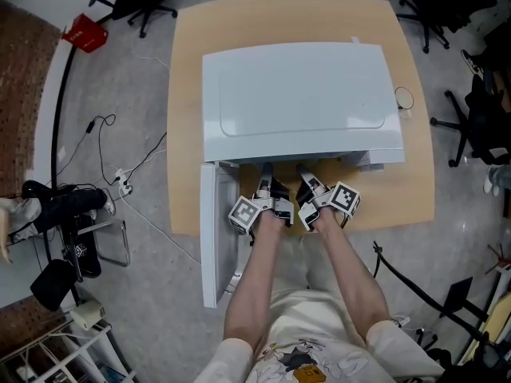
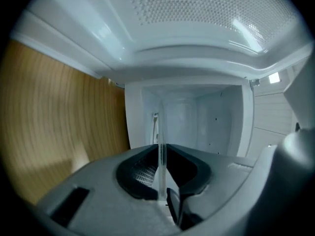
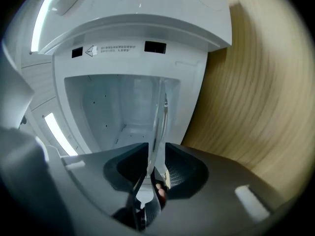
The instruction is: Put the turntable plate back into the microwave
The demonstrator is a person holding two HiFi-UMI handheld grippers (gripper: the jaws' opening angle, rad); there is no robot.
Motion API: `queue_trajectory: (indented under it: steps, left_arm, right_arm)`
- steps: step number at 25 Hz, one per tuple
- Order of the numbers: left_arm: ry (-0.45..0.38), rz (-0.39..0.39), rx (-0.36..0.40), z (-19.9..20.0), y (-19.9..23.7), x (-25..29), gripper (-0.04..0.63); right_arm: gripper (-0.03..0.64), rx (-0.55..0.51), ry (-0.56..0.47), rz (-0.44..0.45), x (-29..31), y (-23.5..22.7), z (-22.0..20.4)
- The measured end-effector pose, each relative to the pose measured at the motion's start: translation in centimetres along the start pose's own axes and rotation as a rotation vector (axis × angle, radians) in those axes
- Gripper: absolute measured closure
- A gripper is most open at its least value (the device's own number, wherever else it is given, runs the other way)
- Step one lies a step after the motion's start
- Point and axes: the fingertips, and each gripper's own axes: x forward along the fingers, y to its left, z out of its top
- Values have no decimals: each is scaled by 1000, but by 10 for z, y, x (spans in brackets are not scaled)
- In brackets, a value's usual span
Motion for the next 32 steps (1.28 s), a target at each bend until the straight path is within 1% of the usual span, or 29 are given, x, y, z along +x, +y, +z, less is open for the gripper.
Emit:
queue_trajectory:
  steps: [2, 3, 5, 7, 9, 11, 13, 15, 16, 17, 18, 20, 24, 26, 27, 32]
  left_arm:
    - [5, 3, 17, -3, 3, 1, 559]
    - [4, -3, 15, -5, 2, 2, 560]
    - [1, 4, 19, -6, 7, 3, 560]
    - [-9, 12, 14, -4, 13, 2, 561]
    - [-20, 1, -5, -4, 17, 1, 560]
    - [-12, -19, -31, -8, 18, 1, 552]
    - [17, -46, -62, -18, 13, 0, 512]
    - [39, -66, -72, -25, 10, -4, 480]
    - [45, -70, -62, -27, 10, -8, 469]
    - [52, -71, -46, -28, 9, -11, 473]
    - [62, -60, -17, -29, 11, -15, 484]
    - [87, -14, 71, -30, 20, -25, 493]
    - [114, 42, 225, -32, 21, -38, 571]
    - [128, 65, 282, -34, 20, -42, 589]
    - [131, 70, 295, -35, 19, -43, 592]
    - [109, 65, 303, -30, 15, -46, 597]
  right_arm:
    - [515, 1, 1, -30, 2, -3, 0]
    - [546, 3, -3, -59, 2, -7, 0]
    - [551, 19, -16, -93, 1, -12, 2]
    - [562, 41, -22, -87, 2, -15, 1]
    - [568, 48, -22, -71, 3, -16, 1]
    - [571, 57, -29, -61, 3, -17, 4]
    - [574, 72, -36, -54, 4, -16, 9]
    - [572, 74, -29, -50, 9, -13, 12]
    - [572, 74, -25, -50, 13, -12, 13]
    - [572, 72, -20, -50, 16, -10, 15]
    - [572, 70, -16, -51, 20, -9, 16]
    - [574, 68, -8, -56, 25, -6, 16]
    - [574, 92, 0, -104, 26, -10, 11]
    - [574, 115, 2, -140, 23, -14, 8]
    - [572, 125, 0, -152, 23, -16, 7]
    - [571, 140, 0, -184, 23, -18, 8]
